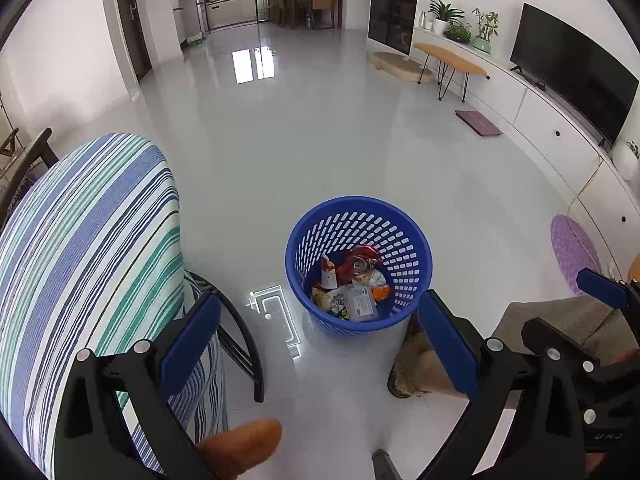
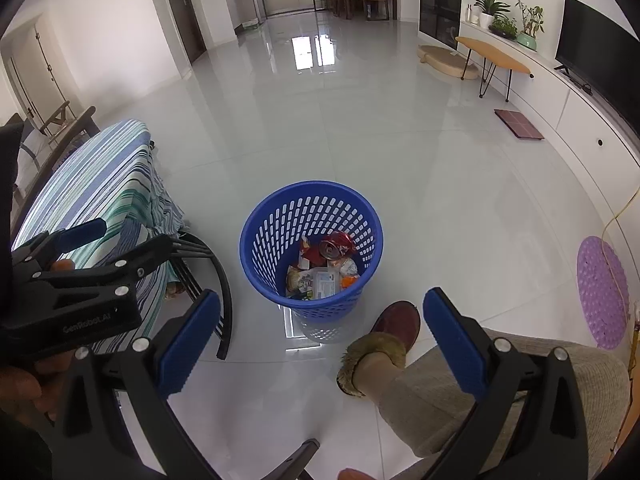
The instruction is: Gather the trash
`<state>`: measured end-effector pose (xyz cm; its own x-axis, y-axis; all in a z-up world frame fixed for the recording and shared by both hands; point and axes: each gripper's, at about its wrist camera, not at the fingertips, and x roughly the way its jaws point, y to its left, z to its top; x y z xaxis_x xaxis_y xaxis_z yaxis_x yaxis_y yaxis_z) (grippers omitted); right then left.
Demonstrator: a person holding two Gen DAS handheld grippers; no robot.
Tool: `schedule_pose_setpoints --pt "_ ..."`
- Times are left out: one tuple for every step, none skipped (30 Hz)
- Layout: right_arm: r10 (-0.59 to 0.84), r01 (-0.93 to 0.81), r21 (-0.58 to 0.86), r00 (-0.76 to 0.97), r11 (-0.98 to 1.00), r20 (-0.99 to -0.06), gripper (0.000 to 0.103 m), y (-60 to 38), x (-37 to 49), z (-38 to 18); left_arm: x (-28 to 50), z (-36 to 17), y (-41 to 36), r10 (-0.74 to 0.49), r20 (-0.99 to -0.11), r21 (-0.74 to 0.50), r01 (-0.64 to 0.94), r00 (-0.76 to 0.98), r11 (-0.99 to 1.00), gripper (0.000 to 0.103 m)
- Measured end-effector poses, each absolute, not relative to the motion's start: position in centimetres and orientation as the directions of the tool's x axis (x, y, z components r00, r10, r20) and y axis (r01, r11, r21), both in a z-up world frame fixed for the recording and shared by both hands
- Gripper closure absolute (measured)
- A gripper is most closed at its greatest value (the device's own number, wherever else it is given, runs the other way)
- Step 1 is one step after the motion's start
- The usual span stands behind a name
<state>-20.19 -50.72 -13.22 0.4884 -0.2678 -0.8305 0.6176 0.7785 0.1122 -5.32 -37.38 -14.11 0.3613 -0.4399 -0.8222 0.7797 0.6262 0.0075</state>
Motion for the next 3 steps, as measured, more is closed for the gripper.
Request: schedule_pose_setpoints --pt "-0.268 0.618 0.111 0.488 0.779 -0.831 0.005 -50.71 -20.19 -13.22 -5.33 -14.12 -37.37 -0.442 -0.823 0.006 0.782 0.358 0.624 0.005" --pt "-0.267 0.617 0.113 0.489 0.779 -0.830 0.005 -50.74 -20.20 -13.22 -5.36 -14.08 -37.37 -0.443 -0.821 0.006 0.782 0.360 0.624 0.005" --pt "-0.267 0.617 0.113 0.489 0.779 -0.830 0.005 -50.73 -20.20 -13.21 -5.39 -14.07 -37.34 -0.444 -0.820 0.007 0.782 0.361 0.623 0.005"
